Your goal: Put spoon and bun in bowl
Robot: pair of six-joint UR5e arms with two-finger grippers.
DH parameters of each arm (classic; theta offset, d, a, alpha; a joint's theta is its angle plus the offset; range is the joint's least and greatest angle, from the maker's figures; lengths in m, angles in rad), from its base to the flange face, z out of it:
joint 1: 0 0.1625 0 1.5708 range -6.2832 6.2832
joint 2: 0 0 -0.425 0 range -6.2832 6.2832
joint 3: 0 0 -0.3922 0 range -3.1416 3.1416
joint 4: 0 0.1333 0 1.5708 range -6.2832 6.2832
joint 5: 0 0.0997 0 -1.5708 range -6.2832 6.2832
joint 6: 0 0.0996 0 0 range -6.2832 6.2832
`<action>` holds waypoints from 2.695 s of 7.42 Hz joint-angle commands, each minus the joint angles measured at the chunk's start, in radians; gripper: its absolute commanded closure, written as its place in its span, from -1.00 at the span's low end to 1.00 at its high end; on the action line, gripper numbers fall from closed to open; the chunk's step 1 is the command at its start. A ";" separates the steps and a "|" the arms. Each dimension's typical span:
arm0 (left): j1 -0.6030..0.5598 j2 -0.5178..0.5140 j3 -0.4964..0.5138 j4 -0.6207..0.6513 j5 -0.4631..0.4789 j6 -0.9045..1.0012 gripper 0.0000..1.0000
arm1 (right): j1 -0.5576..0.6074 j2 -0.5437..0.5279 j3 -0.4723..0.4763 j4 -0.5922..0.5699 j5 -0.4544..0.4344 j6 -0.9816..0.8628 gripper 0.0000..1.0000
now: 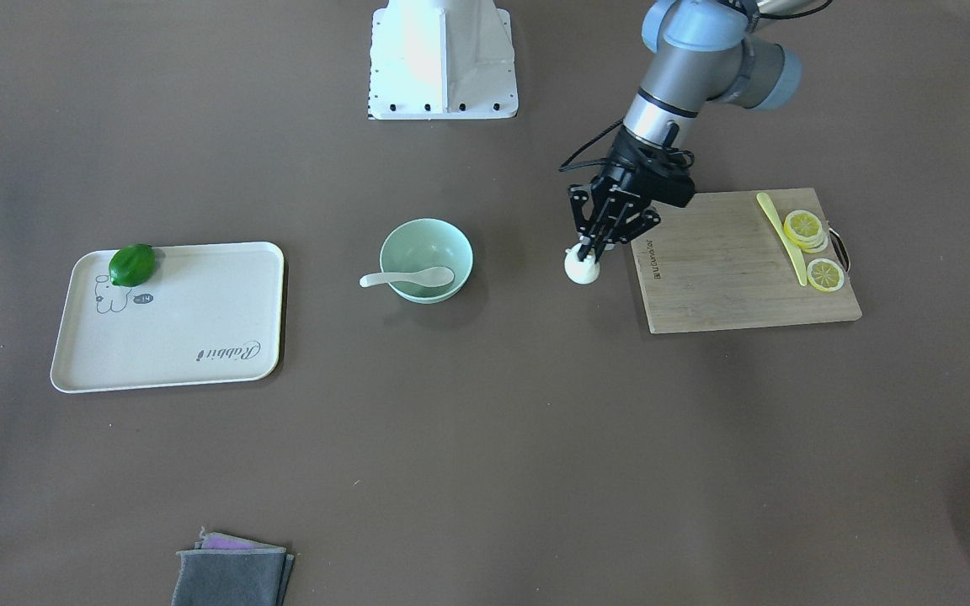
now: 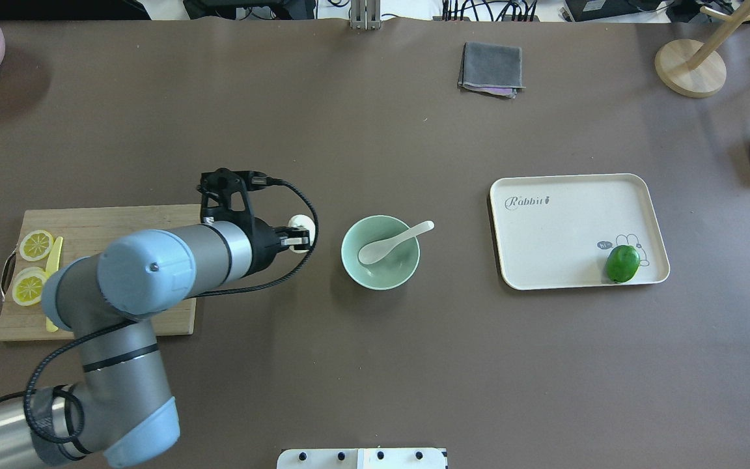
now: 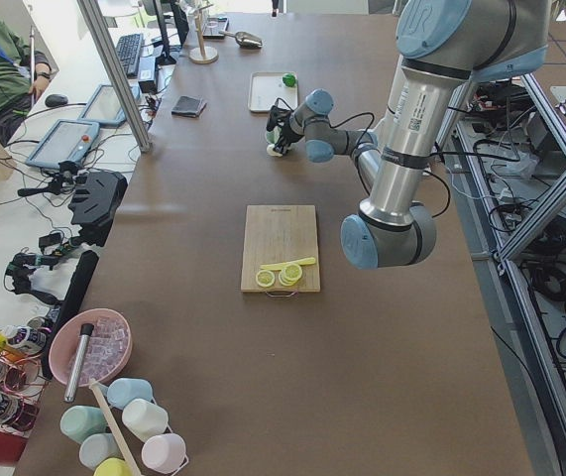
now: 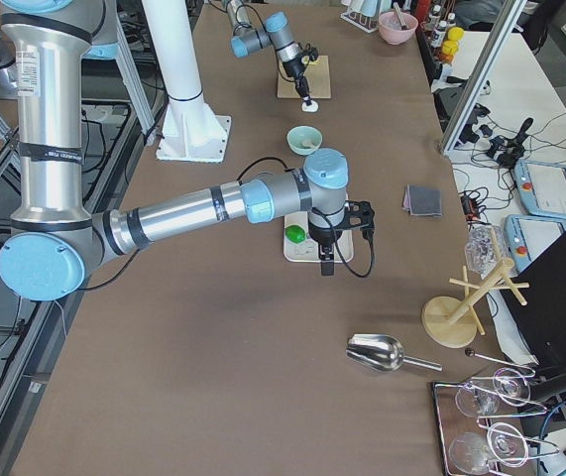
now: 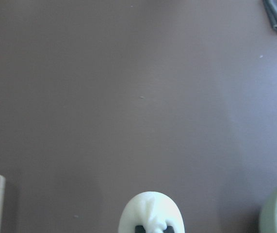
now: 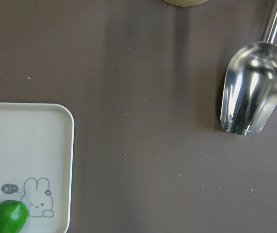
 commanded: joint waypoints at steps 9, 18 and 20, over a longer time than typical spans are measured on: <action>-0.060 -0.063 0.001 0.138 -0.139 0.021 -0.97 | 0.008 -0.085 -0.007 0.000 -0.003 0.000 -1.00; -1.059 0.570 -0.028 0.452 -0.780 1.527 -0.97 | 0.091 -0.155 -0.071 -0.001 -0.003 -0.236 -1.00; -1.167 0.586 0.089 0.444 -0.784 1.539 -0.97 | 0.093 -0.155 -0.078 -0.001 -0.003 -0.236 -1.00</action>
